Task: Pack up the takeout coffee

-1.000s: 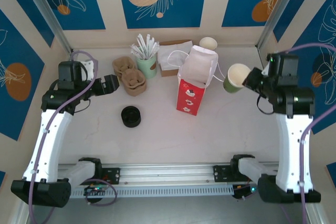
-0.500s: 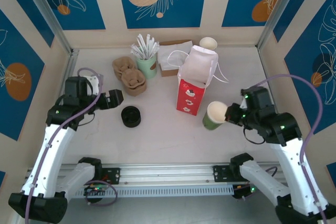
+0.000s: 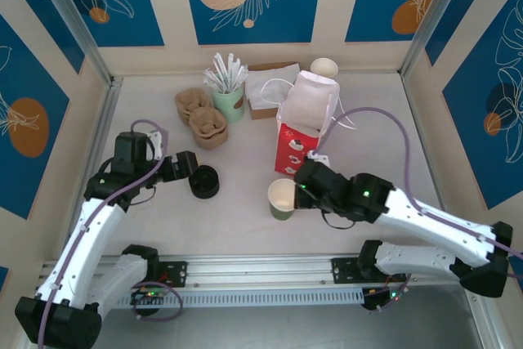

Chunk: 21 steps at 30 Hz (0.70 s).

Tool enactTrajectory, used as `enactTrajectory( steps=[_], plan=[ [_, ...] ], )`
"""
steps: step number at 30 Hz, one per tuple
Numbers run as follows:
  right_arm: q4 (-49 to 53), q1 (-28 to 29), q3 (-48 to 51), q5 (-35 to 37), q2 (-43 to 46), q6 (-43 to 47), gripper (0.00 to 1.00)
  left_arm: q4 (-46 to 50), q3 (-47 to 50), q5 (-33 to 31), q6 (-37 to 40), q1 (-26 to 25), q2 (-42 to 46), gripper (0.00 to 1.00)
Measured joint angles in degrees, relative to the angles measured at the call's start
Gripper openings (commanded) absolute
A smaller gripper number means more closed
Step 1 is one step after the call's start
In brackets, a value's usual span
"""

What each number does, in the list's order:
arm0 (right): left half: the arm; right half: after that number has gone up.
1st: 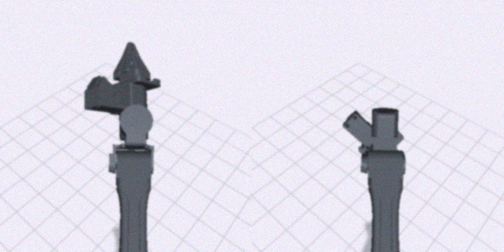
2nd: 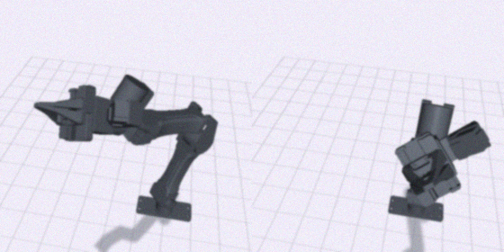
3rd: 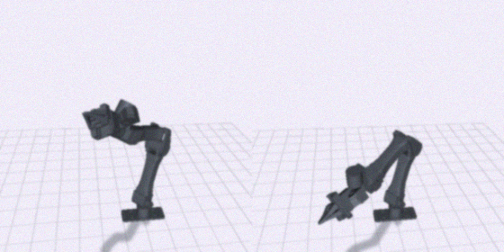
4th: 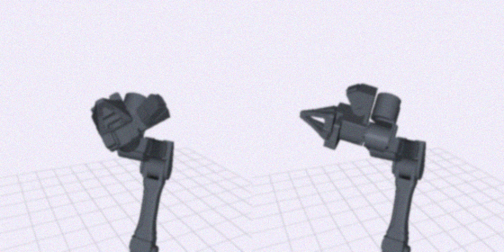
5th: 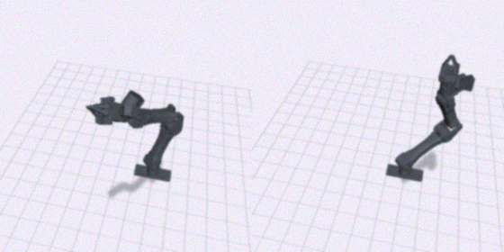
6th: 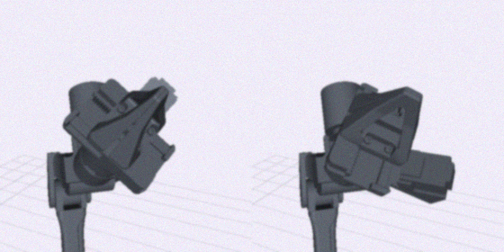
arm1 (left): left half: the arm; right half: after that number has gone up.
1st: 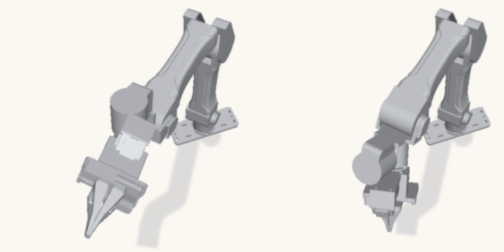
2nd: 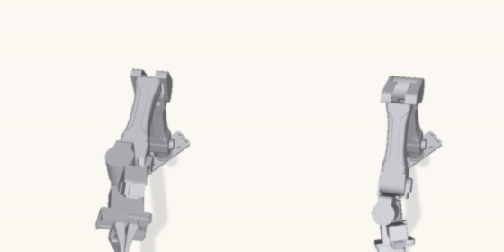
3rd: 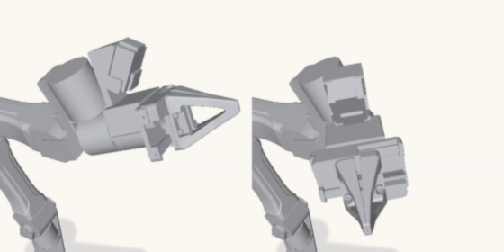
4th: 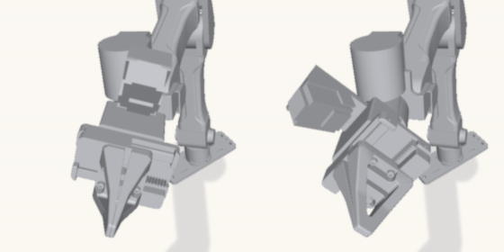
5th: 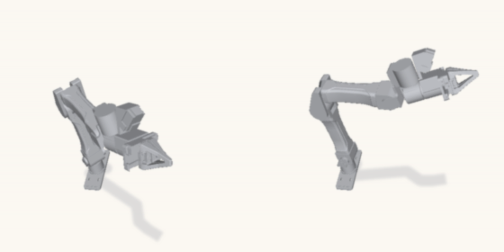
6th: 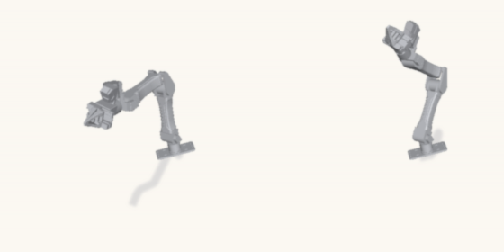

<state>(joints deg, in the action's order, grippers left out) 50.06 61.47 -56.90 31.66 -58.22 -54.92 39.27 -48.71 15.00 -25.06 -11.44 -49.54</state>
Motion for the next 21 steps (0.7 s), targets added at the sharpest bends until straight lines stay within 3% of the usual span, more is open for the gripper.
enactTrajectory(
  steps=[10, 21],
  plan=[
    [-12.7, 0.3, 0.5, -1.9, -10.9, 0.8, 0.0, -0.5, 4.1, -0.5, -1.7, -0.1, 0.0, 0.91],
    [-17.8, -0.1, 0.4, -3.6, -19.4, 2.2, 0.0, -1.6, 6.5, -1.5, -2.7, -0.2, -1.2, 0.9]
  ],
)
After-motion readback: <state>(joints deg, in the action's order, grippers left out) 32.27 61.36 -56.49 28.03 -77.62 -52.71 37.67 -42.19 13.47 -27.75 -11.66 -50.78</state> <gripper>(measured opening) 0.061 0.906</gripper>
